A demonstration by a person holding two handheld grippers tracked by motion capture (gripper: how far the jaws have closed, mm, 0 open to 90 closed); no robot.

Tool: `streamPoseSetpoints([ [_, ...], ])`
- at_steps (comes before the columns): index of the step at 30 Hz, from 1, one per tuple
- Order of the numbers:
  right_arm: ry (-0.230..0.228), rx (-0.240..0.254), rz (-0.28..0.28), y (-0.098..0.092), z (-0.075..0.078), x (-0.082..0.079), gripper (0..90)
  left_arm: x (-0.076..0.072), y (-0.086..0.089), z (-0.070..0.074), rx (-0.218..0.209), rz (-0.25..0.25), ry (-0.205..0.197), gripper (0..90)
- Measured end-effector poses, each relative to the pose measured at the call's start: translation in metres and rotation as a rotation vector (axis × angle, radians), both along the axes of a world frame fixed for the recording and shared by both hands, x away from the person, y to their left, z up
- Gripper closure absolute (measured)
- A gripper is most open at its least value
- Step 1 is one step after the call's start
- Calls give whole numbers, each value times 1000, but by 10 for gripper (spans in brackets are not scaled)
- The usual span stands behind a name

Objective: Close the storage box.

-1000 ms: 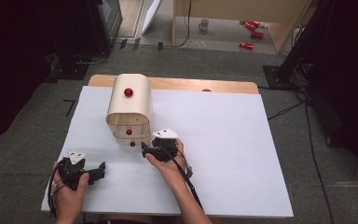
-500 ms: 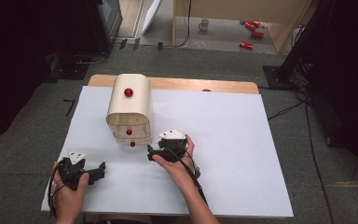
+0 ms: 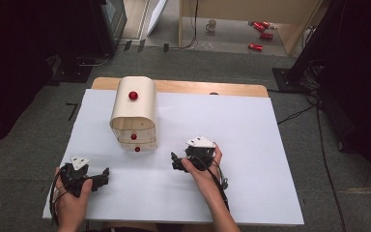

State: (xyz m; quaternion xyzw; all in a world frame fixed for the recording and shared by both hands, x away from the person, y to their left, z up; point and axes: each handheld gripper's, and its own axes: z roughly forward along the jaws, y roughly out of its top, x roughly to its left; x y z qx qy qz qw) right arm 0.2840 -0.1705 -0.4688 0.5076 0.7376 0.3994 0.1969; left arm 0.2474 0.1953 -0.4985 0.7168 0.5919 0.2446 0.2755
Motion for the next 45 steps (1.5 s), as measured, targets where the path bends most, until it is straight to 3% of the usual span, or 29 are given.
streamPoseSetpoints([
  [14, -2, -2, -67, -47, -1, -15, 28, 0, 0, 0, 0, 0, 0, 0],
  [30, -4, 32, -213, -117, -4, -37, 28, 0, 0, 0, 0, 0, -1, 0],
  [45, 11, 27, -326, -175, -8, -61, 28, 0, 0, 0, 0, 0, -1, 0],
])
